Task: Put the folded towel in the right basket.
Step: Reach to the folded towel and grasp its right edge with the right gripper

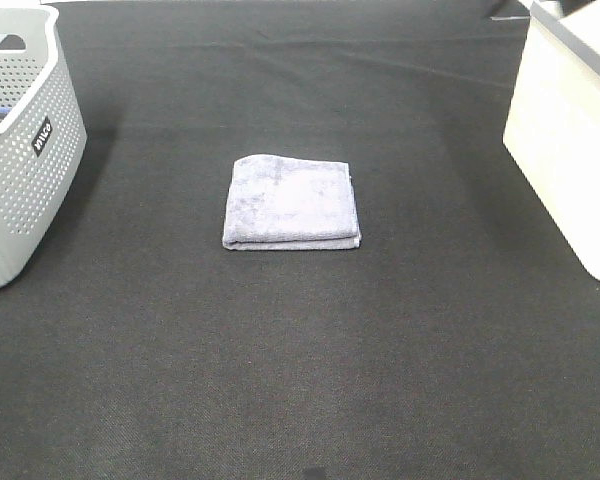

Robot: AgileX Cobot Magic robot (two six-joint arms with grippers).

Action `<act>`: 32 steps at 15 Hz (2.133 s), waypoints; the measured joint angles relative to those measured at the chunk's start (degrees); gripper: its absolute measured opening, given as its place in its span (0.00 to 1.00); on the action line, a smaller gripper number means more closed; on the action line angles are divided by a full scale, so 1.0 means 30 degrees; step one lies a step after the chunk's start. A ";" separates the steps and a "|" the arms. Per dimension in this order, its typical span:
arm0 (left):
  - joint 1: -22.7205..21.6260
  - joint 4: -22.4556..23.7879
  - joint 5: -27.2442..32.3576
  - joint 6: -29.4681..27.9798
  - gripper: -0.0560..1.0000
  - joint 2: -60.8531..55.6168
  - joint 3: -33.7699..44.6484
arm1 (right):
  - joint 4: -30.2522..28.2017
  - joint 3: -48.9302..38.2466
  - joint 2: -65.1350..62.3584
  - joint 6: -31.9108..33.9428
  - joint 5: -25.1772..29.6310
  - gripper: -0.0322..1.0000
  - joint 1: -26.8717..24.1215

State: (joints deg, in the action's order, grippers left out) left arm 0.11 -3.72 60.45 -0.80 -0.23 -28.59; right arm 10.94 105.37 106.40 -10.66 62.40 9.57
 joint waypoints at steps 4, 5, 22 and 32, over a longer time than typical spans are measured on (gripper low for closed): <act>0.0000 0.0000 0.0000 0.0000 0.97 0.0000 0.0000 | 0.0592 0.1910 0.2502 0.0000 0.0611 0.77 0.1108; 0.0000 0.0000 0.0000 0.0000 0.97 0.0000 0.0000 | 0.1241 0.2406 0.3323 0.0000 0.0859 0.77 0.1165; 0.0000 0.0000 0.0000 0.0000 0.97 0.0000 0.0000 | 0.6589 0.5176 1.1994 -0.0764 0.1738 0.76 0.0477; 0.0000 0.0000 0.0000 0.0000 0.97 0.0000 0.0000 | 0.9091 0.5348 1.3904 -0.1795 0.0859 0.76 0.0649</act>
State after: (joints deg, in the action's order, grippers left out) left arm 0.11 -3.72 60.45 -0.80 -0.23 -28.59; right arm 38.22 121.41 148.11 -16.04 64.97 11.52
